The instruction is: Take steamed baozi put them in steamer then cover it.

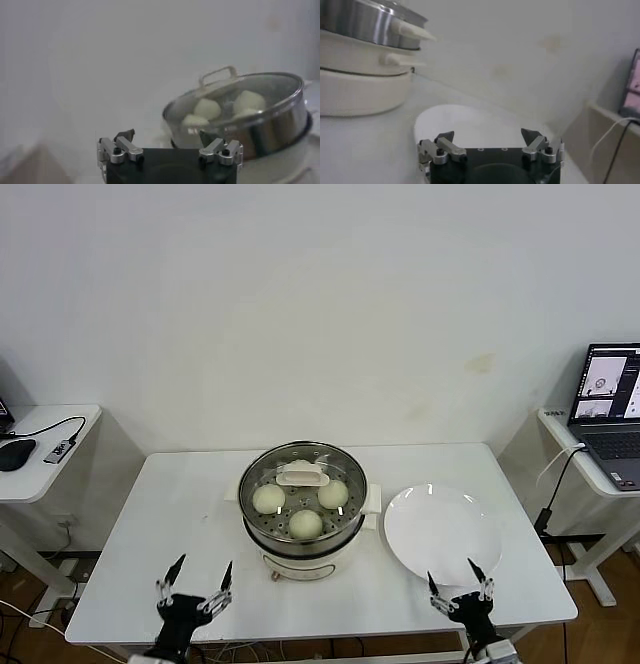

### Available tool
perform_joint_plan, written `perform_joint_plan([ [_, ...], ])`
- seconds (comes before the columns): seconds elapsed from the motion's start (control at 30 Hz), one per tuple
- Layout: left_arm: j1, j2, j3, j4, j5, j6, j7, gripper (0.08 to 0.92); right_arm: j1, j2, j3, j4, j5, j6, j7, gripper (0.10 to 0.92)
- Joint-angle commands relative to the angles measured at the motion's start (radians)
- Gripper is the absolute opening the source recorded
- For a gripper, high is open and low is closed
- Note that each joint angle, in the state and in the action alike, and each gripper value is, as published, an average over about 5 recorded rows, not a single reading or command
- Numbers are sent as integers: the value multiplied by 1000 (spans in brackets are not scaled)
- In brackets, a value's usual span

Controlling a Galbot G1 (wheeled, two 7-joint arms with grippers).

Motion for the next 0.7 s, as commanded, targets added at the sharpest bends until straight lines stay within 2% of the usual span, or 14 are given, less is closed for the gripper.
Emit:
perform_joint_plan([
  [0.03, 139, -84, -68, 115, -215, -164, 32, 823, -79, -57, -62, 56, 149, -51, -11, 823],
  [0.3, 127, -96, -48, 155, -171, -178, 56, 823, -101, -66, -62, 104, 197, -109, 16, 823],
  [0.7, 108, -89, -32, 180, -160, -195, 76, 823, -118, -58, -73, 116, 186, -124, 25, 823],
])
